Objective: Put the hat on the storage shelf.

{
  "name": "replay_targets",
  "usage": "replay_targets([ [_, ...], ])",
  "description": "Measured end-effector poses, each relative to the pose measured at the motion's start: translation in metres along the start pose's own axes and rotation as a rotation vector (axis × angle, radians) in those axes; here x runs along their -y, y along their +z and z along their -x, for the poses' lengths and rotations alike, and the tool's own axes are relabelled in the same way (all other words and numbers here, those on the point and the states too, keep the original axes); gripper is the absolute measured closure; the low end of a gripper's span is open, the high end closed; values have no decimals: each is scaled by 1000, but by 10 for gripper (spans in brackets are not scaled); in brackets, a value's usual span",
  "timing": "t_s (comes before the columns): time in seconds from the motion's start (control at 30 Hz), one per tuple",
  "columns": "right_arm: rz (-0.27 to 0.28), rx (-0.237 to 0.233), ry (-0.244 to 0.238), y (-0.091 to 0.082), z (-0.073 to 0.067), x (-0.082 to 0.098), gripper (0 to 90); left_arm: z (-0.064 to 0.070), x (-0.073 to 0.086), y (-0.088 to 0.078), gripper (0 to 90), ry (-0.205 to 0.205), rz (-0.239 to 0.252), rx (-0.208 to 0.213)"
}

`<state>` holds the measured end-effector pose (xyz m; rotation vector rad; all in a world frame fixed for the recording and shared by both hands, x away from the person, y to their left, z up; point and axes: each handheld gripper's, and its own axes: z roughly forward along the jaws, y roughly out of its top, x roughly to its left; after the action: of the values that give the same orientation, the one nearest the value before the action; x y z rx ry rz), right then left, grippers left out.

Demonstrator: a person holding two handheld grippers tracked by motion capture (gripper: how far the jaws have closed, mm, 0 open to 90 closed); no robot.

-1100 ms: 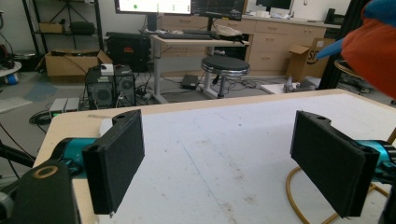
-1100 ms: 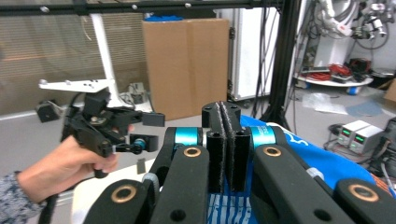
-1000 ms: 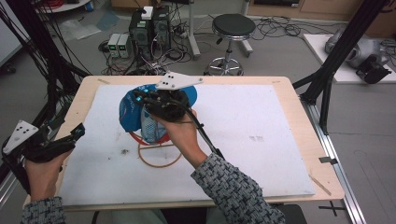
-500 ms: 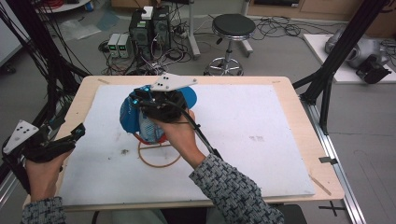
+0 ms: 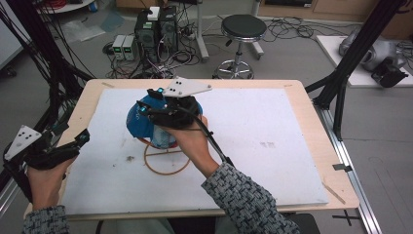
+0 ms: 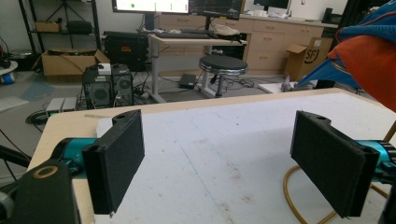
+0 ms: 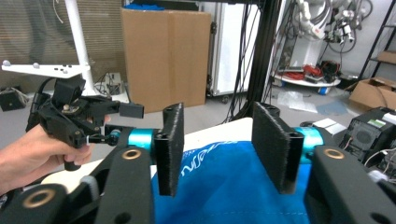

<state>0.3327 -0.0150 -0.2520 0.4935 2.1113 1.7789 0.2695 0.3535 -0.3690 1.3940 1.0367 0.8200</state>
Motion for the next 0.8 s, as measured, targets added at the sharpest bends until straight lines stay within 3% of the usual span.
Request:
replay_targets([
  [0.4, 84, 88, 22, -28, 25, -11, 416, -1, 0, 0, 179, -2, 0, -2],
  [0.53, 115, 128, 40, -40, 36, -12, 392, -1, 0, -1, 179, -1, -2, -4],
  [0.63, 137, 192, 61, -55, 49, -12, 326, -2, 1, -1, 179, -3, -3, -7],
  [0.8, 176, 235, 90, -72, 61, -11, 283, -2, 2, 1, 179, -4, -7, -6],
])
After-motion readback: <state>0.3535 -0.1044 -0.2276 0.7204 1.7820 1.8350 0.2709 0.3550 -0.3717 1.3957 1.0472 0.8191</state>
